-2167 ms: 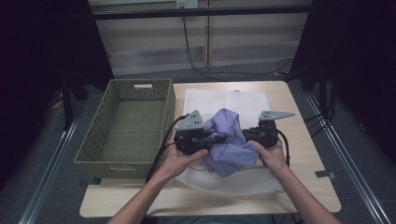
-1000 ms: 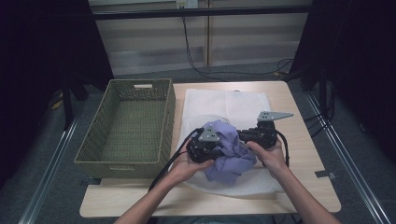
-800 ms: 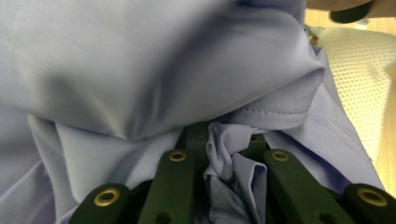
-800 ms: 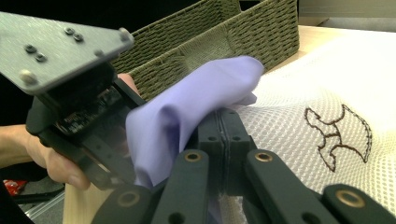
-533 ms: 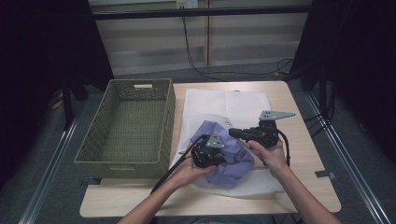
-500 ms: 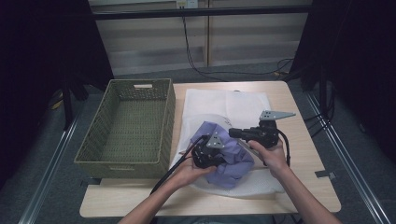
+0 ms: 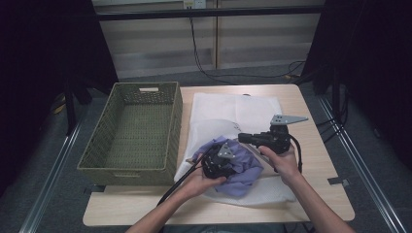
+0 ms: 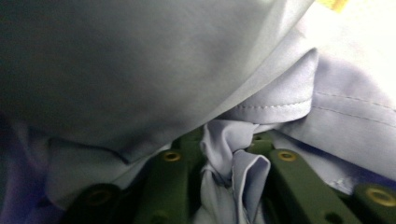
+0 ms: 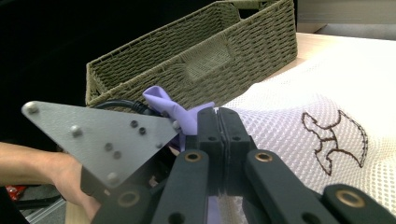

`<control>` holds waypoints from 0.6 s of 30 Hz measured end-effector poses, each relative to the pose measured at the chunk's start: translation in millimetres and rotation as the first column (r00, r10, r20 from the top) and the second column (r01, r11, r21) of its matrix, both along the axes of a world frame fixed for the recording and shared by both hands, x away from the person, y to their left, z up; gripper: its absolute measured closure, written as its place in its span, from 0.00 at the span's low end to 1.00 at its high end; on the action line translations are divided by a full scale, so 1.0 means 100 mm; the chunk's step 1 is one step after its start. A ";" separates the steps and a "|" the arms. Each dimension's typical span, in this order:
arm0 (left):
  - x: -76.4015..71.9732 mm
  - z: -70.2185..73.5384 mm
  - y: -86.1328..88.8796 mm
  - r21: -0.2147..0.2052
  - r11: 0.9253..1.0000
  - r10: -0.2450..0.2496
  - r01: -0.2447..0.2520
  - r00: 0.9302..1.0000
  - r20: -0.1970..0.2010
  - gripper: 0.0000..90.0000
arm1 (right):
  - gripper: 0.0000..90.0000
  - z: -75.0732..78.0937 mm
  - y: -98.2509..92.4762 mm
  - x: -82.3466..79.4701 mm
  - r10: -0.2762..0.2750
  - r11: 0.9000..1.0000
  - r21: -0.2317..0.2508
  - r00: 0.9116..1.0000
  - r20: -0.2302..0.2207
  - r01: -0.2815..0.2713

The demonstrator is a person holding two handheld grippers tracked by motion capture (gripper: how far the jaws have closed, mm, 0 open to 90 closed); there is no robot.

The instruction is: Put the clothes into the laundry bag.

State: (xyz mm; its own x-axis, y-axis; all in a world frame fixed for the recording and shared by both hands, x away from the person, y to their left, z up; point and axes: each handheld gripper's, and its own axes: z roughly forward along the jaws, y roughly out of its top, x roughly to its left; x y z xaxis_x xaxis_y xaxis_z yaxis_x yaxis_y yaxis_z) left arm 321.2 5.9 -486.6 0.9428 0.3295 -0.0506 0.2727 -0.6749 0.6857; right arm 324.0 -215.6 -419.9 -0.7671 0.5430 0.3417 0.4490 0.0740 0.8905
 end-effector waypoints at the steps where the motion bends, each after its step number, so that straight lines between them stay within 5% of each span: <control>1: 0.00 0.00 0.00 0.002 1.000 -0.003 0.003 1.000 0.004 0.81 | 0.99 0.00 0.00 0.00 0.000 1.000 0.000 1.000 -0.001 0.000; 2: 0.00 0.02 0.00 0.029 1.000 -0.010 0.010 1.000 0.011 0.81 | 0.99 0.00 0.00 0.00 -0.001 1.000 0.001 1.000 0.000 0.001; 8: 0.00 0.08 0.04 -0.019 1.000 -0.018 0.017 0.999 -0.037 0.72 | 0.99 0.00 -0.01 0.00 -0.004 1.000 0.003 1.000 -0.001 0.004; 18: -0.12 0.37 0.19 -0.092 0.994 -0.062 0.059 0.998 -0.027 0.59 | 0.99 -0.01 -0.02 0.01 -0.007 1.000 0.005 1.000 -0.005 0.007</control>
State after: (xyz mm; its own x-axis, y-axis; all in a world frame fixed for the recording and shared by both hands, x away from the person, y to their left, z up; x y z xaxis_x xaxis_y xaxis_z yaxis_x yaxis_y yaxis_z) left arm 309.2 25.3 -449.2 0.9584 0.2648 -0.1066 0.2549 -0.6256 0.7373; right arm 325.4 -217.3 -420.6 -0.7617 0.5465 0.3480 0.4540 0.0669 0.8885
